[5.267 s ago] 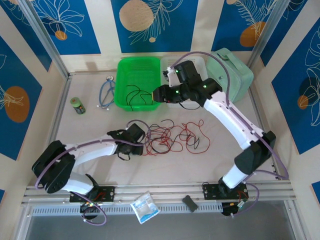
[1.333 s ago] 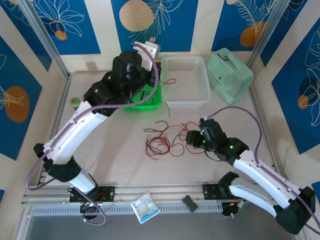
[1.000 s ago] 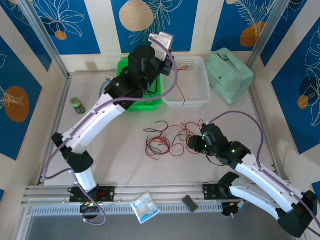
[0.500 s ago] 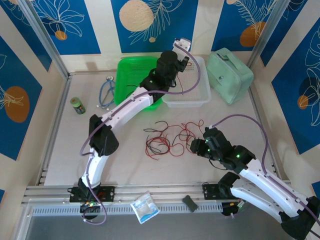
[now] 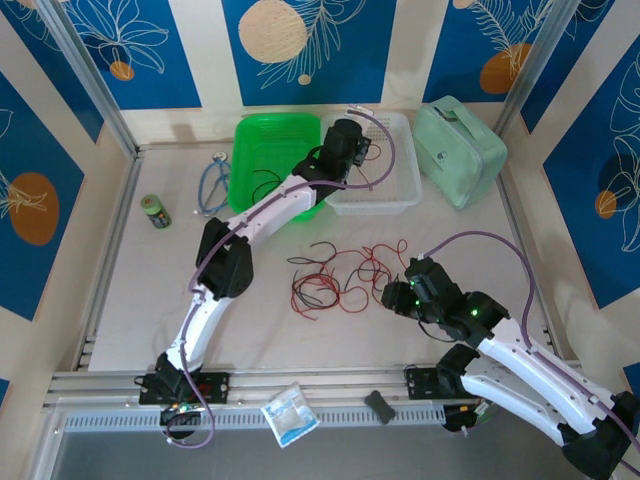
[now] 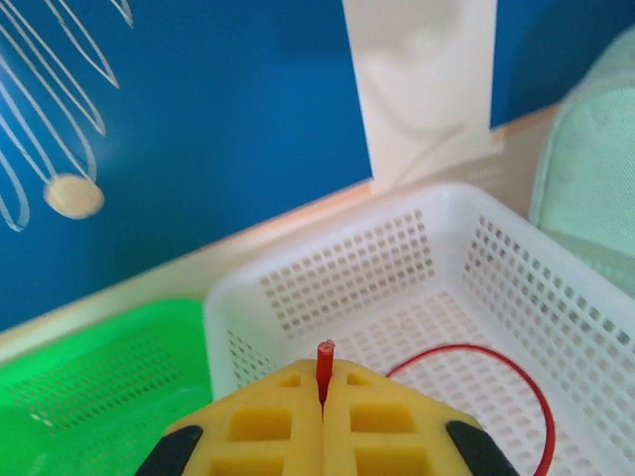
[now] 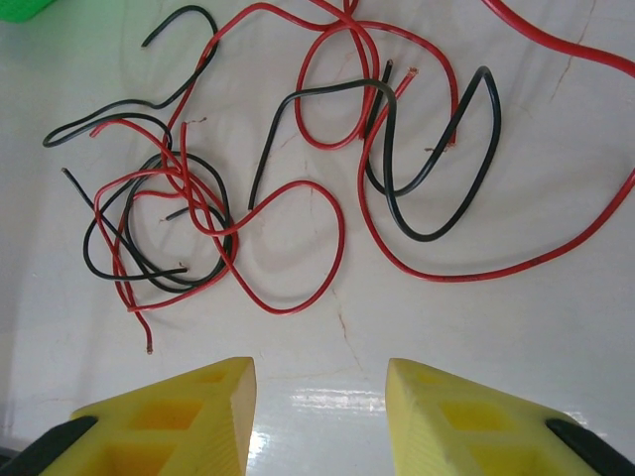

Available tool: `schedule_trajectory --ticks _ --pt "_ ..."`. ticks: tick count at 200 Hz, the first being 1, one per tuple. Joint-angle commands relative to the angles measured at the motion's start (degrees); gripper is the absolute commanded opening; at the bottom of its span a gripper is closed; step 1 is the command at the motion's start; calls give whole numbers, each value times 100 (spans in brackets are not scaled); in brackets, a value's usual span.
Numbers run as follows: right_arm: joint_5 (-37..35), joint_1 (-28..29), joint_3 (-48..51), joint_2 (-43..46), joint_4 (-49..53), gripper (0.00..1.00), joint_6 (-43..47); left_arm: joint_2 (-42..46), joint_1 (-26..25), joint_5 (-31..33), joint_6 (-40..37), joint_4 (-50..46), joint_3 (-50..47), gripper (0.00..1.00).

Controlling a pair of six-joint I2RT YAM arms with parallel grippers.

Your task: Untangle the cables

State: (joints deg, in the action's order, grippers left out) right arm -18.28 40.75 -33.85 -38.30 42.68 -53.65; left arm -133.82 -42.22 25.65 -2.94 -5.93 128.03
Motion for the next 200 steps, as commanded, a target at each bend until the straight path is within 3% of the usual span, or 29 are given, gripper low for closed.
schedule_trajectory --ticks 1,37,66,86,156,191,200 --pt "-77 -6 53 69 73 40 -106 -256 10 -499 473 -447 38 6" --pt "-25 -41 89 60 38 40 -113 -425 -62 -622 418 -753 40 17" --pt "-17 -106 71 60 96 40 -109 -354 -134 -714 300 -859 73 51" --pt "41 -188 56 51 116 40 -80 -198 -165 -747 227 -858 91 66" --pt "415 -227 157 -146 -222 40 -102 691 -297 -848 130 -1153 167 83" --pt "546 54 123 -601 -778 40 -152 1678 -310 -789 284 -1031 -728 100" --pt "529 189 63 -809 -920 40 -155 1985 -304 -740 294 -968 -1075 100"
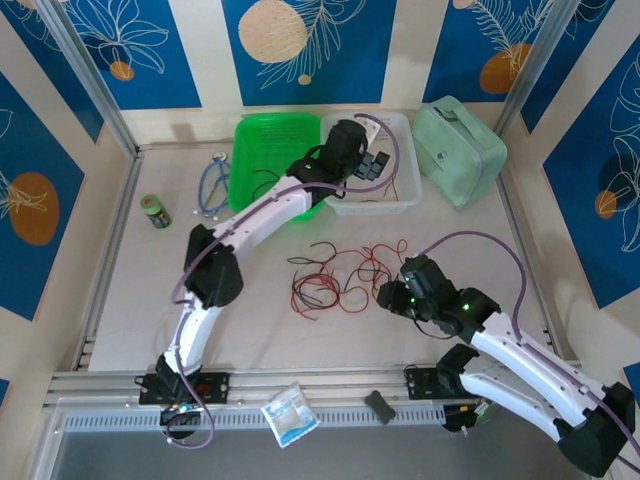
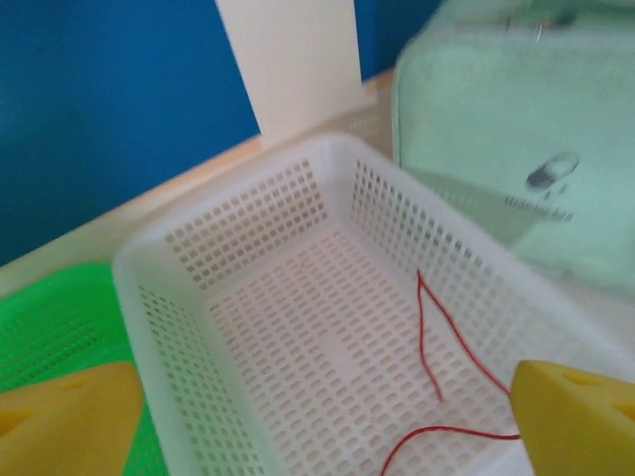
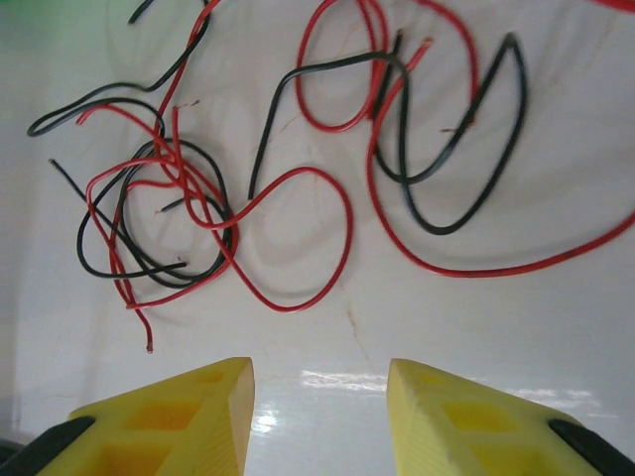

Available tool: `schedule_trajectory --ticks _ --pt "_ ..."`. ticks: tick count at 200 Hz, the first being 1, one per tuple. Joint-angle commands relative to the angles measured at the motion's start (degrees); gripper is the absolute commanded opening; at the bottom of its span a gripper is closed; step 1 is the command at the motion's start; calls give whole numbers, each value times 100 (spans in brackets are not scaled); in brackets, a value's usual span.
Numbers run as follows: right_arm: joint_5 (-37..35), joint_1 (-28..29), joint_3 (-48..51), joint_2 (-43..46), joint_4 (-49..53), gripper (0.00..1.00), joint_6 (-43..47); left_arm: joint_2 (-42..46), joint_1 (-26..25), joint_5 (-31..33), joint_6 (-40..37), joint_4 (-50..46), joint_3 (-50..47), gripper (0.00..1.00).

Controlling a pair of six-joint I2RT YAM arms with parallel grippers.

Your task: Untangle the cables

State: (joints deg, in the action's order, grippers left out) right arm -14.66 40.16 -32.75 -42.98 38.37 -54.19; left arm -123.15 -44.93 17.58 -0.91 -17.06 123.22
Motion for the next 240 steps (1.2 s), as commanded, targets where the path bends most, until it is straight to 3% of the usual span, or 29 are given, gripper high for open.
schedule_trajectory --ticks 1,37,70,117,170,240 --pt "165 265 -55 -355 -498 40 -100 957 -33 72 95 148 -635 100" --pt "239 827 -564 -1550 -1175 40 8 2304 -34 508 282 254 -2195 100" --pt "413 1278 -1475 -2984 -1630 40 353 3526 -25 924 929 -176 -3501 100" --pt "690 1426 -2575 -4567 -2083 40 656 5095 -7 1046 1831 -739 -5091 100" --pt "402 1416 -3562 -5737 -1854 40 925 6125 -7 1083 2290 -1434 -5742 100" --pt "-122 1468 -3899 -6377 -1667 40 968 6658 -3 1065 2411 -1678 -5967 100"
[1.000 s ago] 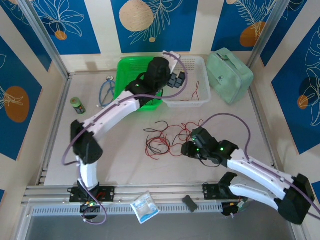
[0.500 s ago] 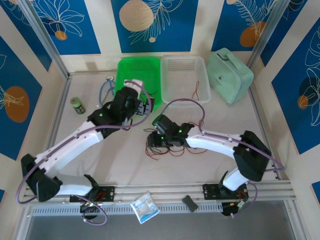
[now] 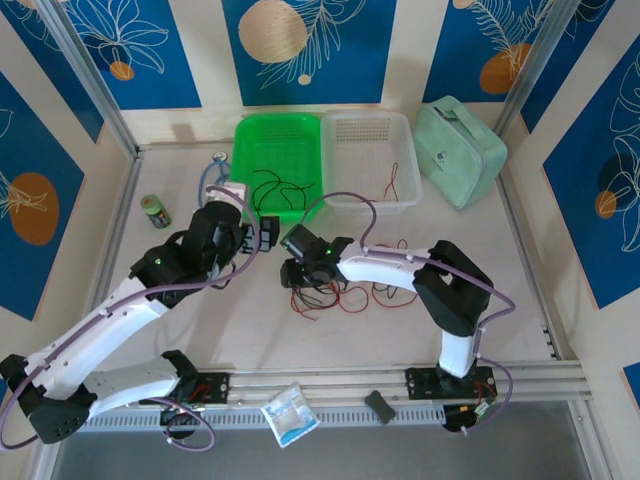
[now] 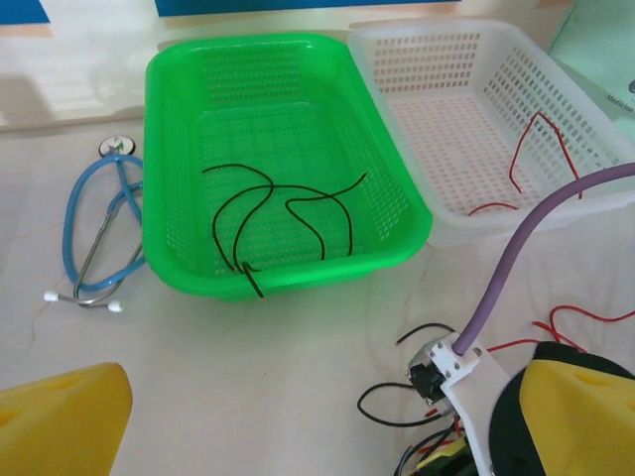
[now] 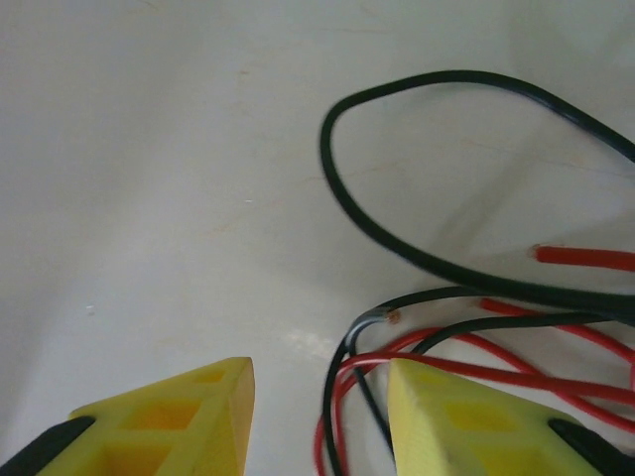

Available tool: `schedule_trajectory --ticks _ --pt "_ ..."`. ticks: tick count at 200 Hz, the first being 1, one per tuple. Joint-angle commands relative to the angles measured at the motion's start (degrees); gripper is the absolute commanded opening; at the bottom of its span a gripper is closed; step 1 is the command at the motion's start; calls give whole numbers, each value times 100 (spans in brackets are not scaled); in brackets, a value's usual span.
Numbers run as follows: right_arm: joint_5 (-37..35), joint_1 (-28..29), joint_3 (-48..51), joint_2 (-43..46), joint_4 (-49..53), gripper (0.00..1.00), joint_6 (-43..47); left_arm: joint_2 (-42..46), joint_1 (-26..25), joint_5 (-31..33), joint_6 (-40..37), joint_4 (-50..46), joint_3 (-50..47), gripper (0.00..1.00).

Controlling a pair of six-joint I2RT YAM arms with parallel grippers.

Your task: Untangle the cables

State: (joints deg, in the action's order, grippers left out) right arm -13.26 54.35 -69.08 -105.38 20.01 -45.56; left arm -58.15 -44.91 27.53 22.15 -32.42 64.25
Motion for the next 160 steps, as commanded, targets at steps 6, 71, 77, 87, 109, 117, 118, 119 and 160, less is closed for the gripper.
schedule_trajectory --ticks 6,71,77,87,109,117,118,119,160 --pt "-293 56 -298 -170 182 40 109 179 -9 76 105 -135 -79 100" --pt "-537 49 -615 -491 337 40 240 216 -7 60 62 -122 -88 100" --pt "-554 44 -639 -528 352 40 249 224 -9 51 61 -124 -85 100" --pt "-555 41 -658 -540 363 40 258 225 -8 38 61 -124 -86 100" --pt "-547 39 -680 -552 363 40 258 243 -4 27 61 -115 -88 100" --pt "-534 41 -681 -553 363 39 258 251 -9 30 54 -106 -99 100" --pt "-532 36 -679 -553 363 39 258 251 -9 32 53 -106 -93 100" --pt "-535 39 -678 -553 363 39 258 251 -5 28 57 -106 -95 100" --pt "-445 46 -721 -553 368 22 249 269 -5 16 70 -73 -136 100"
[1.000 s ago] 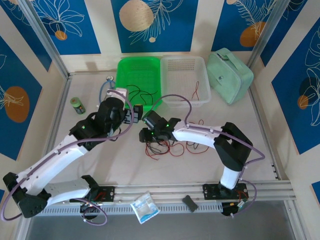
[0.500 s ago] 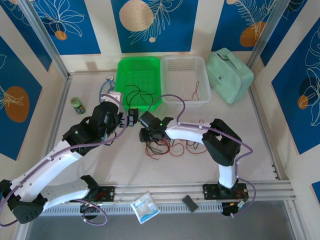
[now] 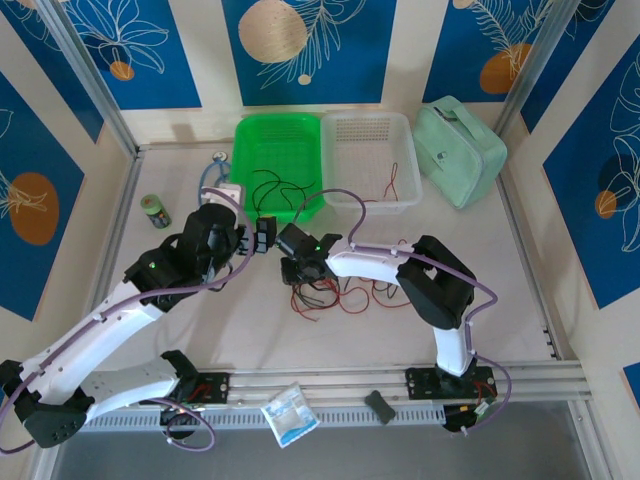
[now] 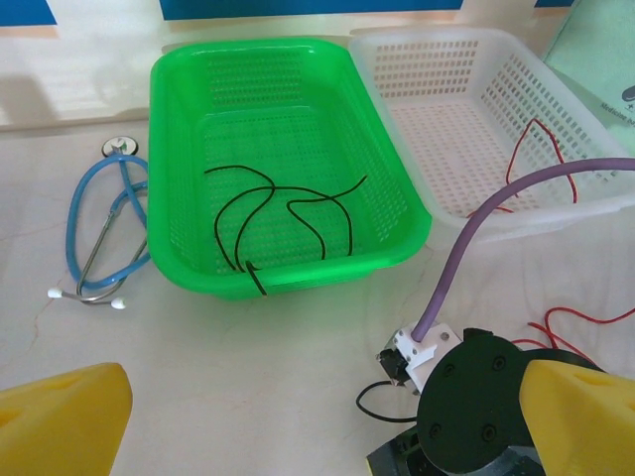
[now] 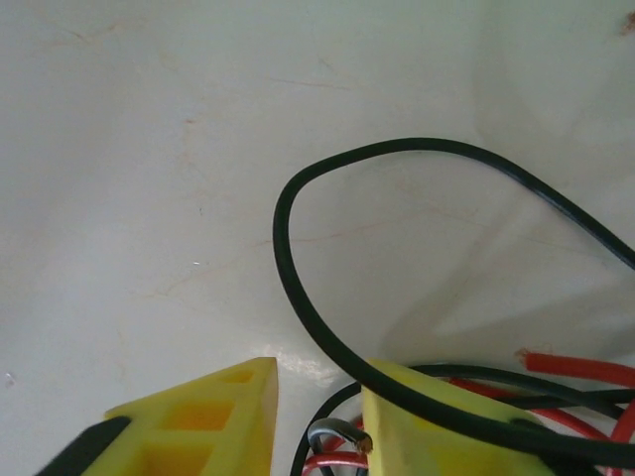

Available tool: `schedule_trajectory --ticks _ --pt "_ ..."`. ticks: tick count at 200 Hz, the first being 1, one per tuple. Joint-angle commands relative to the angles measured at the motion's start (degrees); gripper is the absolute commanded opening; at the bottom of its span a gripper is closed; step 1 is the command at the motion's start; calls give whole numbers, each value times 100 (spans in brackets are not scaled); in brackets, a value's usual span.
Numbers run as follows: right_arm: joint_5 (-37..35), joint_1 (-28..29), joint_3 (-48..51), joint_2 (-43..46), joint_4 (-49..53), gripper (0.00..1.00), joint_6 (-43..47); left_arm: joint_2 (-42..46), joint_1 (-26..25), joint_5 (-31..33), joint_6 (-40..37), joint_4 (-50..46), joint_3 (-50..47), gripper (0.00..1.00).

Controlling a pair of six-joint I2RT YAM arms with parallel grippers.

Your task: Untangle the cables

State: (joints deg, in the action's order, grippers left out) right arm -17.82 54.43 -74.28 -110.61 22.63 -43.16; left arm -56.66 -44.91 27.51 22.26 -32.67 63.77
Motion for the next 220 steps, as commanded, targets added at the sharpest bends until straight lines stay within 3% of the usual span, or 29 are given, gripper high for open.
schedule_trajectory --ticks 1,56,92,145,220 --pt "10 39 -201 -31 108 22 9 116 -7 23 59 -48 -86 100" --pt "54 41 -244 57 151 0 8 111 -5 -32 103 -4 -141 100" --pt "178 38 -324 417 241 0 103 120 -8 -153 156 -4 -224 100" --pt "223 -13 -253 1752 379 0 381 322 -5 -783 147 411 -866 100" --pt "1502 -702 359 3534 66 0 593 947 -11 -1741 104 1594 -2137 90"
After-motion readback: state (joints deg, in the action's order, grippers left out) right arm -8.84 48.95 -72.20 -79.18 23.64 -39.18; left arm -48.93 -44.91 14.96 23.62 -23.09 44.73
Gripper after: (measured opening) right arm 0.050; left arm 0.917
